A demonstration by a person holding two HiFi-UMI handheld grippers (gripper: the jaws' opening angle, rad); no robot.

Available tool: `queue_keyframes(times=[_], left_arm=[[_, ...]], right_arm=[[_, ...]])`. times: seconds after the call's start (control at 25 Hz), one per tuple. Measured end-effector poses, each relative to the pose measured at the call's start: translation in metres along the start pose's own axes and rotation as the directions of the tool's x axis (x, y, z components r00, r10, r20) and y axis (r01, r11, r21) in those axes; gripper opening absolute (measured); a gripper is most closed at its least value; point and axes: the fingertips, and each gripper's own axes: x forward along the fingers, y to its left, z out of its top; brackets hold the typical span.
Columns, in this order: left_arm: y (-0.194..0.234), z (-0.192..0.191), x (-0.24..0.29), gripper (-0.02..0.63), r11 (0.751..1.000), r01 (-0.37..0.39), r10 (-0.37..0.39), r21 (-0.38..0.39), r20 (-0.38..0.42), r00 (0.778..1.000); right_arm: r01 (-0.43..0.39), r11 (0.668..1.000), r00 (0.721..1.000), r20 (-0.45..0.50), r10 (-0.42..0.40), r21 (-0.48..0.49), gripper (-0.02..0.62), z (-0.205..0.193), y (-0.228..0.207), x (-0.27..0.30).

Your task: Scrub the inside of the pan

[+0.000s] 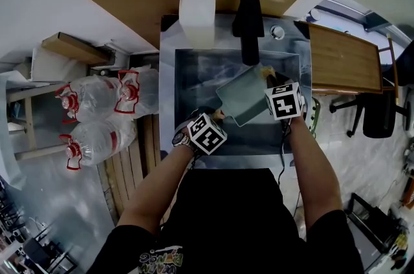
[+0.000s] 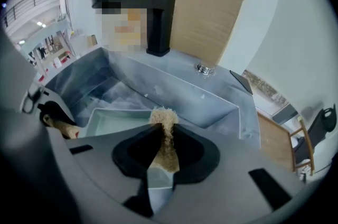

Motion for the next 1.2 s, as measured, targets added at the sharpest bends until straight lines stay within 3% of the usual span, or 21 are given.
queue_keyframes(times=[0.16, 0.36, 0.6, 0.88, 1.08, 1.2], left_arm=[[0.0, 0.0, 0.0, 0.164, 1.0, -0.003, 0.003, 0.004, 0.0, 1.0], [0.0, -0.001, 0.0, 0.164, 1.0, -0.002, 0.002, 0.003, -0.004, 1.0], [0.0, 0.0, 0.0, 0.163, 1.0, -0.006, 0.006, 0.001, -0.004, 1.0], [-0.001, 0.0, 0.001, 0.164, 1.0, -0.007, 0.007, -0.003, -0.003, 1.0], [0.0, -0.002, 0.002, 0.164, 1.0, -0.009, 0.009, -0.006, -0.004, 1.0], [-0.001, -0.001, 0.0, 0.164, 1.0, -0.008, 0.008, -0.007, -0.001, 1.0]], right_arm=[[-0.115, 0.99, 0.993, 0.032, 0.113, 0.076, 0.078, 0.001, 0.025, -0.013], [-0.243, 0.968, 0.97, 0.013, 0.242, 0.06, 0.08, -0.02, 0.076, -0.018], [-0.329, 0.944, 0.942, -0.055, 0.331, 0.038, 0.08, -0.05, 0.126, -0.014], [-0.357, 0.933, 0.929, -0.081, 0.36, 0.057, 0.08, -0.055, 0.145, -0.005], [-0.327, 0.94, 0.937, -0.095, 0.336, 0.094, 0.08, -0.064, 0.149, 0.004], [-0.3, 0.952, 0.946, -0.11, 0.305, 0.062, 0.08, -0.065, 0.148, 0.008]])
